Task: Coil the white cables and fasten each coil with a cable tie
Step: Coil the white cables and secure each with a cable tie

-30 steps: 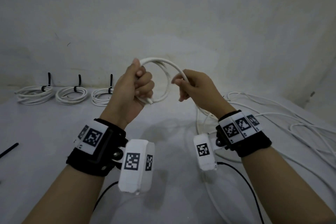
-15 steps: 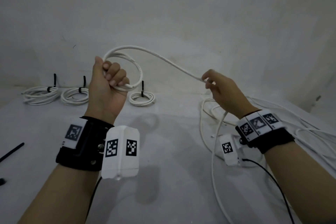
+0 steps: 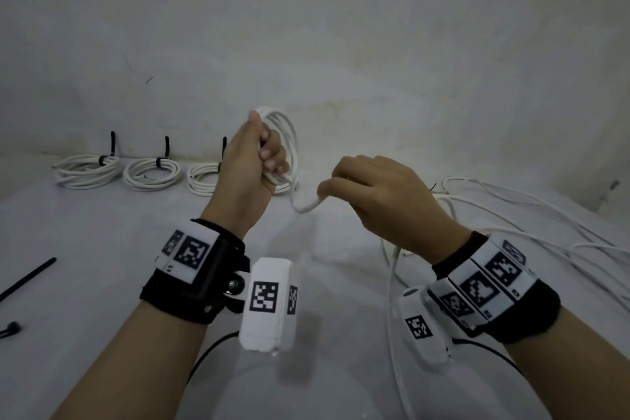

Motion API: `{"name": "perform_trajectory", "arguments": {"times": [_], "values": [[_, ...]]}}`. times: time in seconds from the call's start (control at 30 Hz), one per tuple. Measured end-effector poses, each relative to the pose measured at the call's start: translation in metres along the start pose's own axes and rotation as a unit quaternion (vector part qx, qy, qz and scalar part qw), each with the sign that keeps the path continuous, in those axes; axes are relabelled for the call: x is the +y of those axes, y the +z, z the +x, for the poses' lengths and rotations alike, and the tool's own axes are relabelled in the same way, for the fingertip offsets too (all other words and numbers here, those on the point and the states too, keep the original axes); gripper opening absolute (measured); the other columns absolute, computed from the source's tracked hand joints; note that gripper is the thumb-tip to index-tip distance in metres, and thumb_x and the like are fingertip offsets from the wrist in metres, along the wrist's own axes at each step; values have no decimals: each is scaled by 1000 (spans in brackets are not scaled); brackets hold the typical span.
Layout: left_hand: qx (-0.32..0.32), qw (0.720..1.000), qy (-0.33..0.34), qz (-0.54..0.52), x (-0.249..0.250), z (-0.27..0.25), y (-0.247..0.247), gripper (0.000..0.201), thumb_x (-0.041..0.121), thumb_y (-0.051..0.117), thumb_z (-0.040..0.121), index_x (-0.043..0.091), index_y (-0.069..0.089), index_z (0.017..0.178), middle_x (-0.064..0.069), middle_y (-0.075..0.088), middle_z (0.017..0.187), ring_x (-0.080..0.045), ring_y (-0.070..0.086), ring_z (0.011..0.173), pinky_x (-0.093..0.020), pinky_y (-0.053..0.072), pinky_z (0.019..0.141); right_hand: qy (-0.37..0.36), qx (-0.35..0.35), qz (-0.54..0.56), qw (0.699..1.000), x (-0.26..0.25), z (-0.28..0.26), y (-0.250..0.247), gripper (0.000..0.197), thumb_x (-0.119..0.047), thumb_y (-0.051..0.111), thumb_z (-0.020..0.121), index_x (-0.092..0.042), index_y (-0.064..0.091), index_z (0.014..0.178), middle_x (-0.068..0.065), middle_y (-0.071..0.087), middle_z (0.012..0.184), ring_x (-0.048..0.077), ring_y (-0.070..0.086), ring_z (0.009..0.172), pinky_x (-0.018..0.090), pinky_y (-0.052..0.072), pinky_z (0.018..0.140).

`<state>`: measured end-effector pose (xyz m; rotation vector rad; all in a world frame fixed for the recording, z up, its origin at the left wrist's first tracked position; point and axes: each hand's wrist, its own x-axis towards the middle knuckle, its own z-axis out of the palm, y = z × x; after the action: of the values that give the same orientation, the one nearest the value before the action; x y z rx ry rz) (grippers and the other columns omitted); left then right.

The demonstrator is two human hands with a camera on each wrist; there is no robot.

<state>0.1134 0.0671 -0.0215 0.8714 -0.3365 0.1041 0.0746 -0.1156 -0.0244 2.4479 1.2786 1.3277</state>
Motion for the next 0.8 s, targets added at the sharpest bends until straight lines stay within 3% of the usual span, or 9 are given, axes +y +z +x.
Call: {"name": "perform_trajectory", "arguments": {"times": [0.1, 0.2, 0.3, 0.43, 0.6, 0.73, 0.8], "values": [[-32, 998, -25, 55, -10, -8, 9, 38, 32, 26, 104, 14, 36, 72, 5, 40, 50, -8, 38, 43, -19, 37, 44, 19, 65, -5, 998, -1, 10, -5, 20, 5, 58, 86, -10, 71, 88, 8, 59, 73, 21, 44, 54, 27, 30, 47], [-63, 990, -40, 120, -19, -17, 16, 34, 29, 28, 104, 6, 48, 91, 1, 53, 61, -10, 52, 54, -21, 45, 51, 48, 104, 18, 993, 4, 15, -3, 12, -7, 61, 90, -10, 72, 88, 8, 58, 72, 21, 45, 52, 27, 34, 45], [-83, 983, -68, 150, -21, -22, 21, 34, 28, 30, 103, 10, 41, 77, 4, 42, 48, -7, 35, 40, -16, 31, 39, 89, 111, 42, 989, 8, 15, 3, 14, -16, 60, 92, -8, 69, 86, 8, 56, 73, 23, 45, 50, 31, 38, 41], [-107, 975, -127, 144, -20, -22, 22, 34, 28, 35, 101, 12, 43, 73, 6, 27, 43, -3, 20, 32, -13, 19, 31, 117, 104, 69, 985, 10, 13, 7, 33, -30, 48, 97, -4, 64, 83, 7, 54, 73, 22, 43, 47, 29, 37, 39], [-132, 964, -166, 157, -10, -24, 20, 38, 38, 39, 97, 13, 45, 68, 10, 23, 40, -1, 17, 30, -15, 12, 36, 157, 119, 84, 977, 27, 2, 12, 37, -34, 42, 98, -3, 57, 83, 3, 53, 74, 18, 42, 50, 27, 36, 41], [-99, 978, -140, 117, -6, -21, 19, 35, 32, 39, 99, 16, 43, 67, 11, 23, 41, 0, 18, 29, -15, 13, 35, 211, 102, 63, 970, 37, -12, 16, 34, -36, 44, 98, -7, 57, 86, -8, 47, 69, 14, 41, 51, 28, 36, 44], [-73, 984, -135, 92, -5, -17, 15, 36, 32, 39, 99, 17, 42, 67, 11, 23, 40, -1, 18, 29, -14, 16, 33, 241, 69, 90, 964, 42, -24, 14, 37, -42, 40, 96, -11, 56, 85, -7, 52, 65, 15, 48, 52, 30, 40, 47]]}}
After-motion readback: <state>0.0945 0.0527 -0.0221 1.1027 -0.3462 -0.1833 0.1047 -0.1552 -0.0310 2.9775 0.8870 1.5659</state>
